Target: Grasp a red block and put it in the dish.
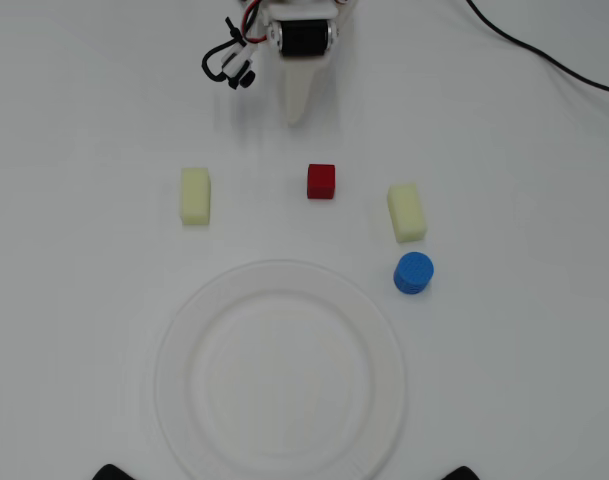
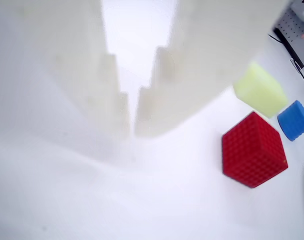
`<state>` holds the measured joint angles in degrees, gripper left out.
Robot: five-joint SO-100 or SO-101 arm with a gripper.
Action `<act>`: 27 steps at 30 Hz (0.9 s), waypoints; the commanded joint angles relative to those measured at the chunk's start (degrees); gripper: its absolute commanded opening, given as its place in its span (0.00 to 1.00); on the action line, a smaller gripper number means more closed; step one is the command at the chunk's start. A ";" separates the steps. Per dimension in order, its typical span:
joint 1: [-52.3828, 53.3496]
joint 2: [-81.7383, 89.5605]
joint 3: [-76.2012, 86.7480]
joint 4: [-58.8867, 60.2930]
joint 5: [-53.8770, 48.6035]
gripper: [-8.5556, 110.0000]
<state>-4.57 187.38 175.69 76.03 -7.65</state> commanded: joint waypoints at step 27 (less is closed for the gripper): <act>-0.79 10.28 5.89 2.11 -1.41 0.07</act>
<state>-4.92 187.38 175.69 76.03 -8.70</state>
